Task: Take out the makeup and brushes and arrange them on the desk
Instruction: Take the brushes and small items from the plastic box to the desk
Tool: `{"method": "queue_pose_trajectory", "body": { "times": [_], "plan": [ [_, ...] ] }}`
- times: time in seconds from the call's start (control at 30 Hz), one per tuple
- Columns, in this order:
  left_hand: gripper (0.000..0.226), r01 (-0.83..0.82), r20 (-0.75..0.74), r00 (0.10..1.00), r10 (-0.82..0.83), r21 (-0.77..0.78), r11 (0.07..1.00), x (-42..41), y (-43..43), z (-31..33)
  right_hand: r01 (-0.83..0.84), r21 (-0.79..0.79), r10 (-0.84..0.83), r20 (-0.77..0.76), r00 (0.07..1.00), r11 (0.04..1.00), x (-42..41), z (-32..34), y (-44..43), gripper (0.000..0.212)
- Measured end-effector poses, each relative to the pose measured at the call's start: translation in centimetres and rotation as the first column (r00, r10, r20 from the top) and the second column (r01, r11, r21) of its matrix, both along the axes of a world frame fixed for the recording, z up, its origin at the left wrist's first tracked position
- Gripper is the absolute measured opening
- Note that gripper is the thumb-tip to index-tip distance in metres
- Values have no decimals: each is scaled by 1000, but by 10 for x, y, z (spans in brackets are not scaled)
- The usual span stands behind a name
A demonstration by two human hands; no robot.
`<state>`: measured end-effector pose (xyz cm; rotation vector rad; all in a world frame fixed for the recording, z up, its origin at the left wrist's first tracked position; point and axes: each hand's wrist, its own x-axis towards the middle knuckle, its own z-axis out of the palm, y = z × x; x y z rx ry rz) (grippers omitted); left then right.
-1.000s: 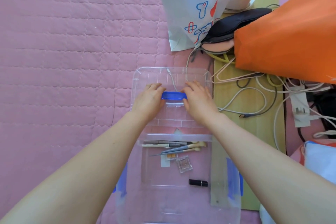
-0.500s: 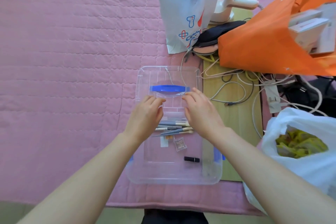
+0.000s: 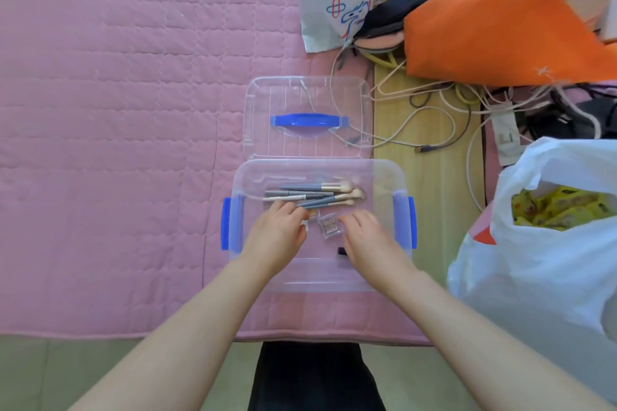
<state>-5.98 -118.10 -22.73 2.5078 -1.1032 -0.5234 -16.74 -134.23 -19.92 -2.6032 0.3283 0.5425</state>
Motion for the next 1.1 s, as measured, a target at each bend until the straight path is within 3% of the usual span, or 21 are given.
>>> {"method": "queue_pose_trajectory", "body": {
  "times": [0.13, 0.37, 0.5, 0.63, 0.83, 1.1],
  "plan": [
    [18, -16, -30, 999, 20, 131, 991, 5, -11, -16, -3, -22, 0, -138, 990, 1000, 8, -20, -2, 33],
    [17, 34, 28, 999, -42, 226, 973, 22, -19, -36, -4, -119, -38, -349, 936, 993, 25, -38, 1, 36],
    [32, 32, 58, 997, -47, 246, 969, 19, -17, -40, 13, -116, -66, -468, 881, 993, 18, -48, 4, 44],
    [34, 33, 93, 994, -60, 263, 964, 13, -19, -44, 7, -87, -49, -495, 868, 996, 15, -52, 7, 38],
    [15, -87, 113, 992, 59, 262, 961, 19, -23, -46, -56, -93, -1, -524, 852, 994, 17, -56, 6, 35],
    [29, -42, 56, 998, 23, 357, 933, 24, -29, -46, -112, -76, 47, -580, 813, 991, 22, -57, 4, 33]
  ]
}}
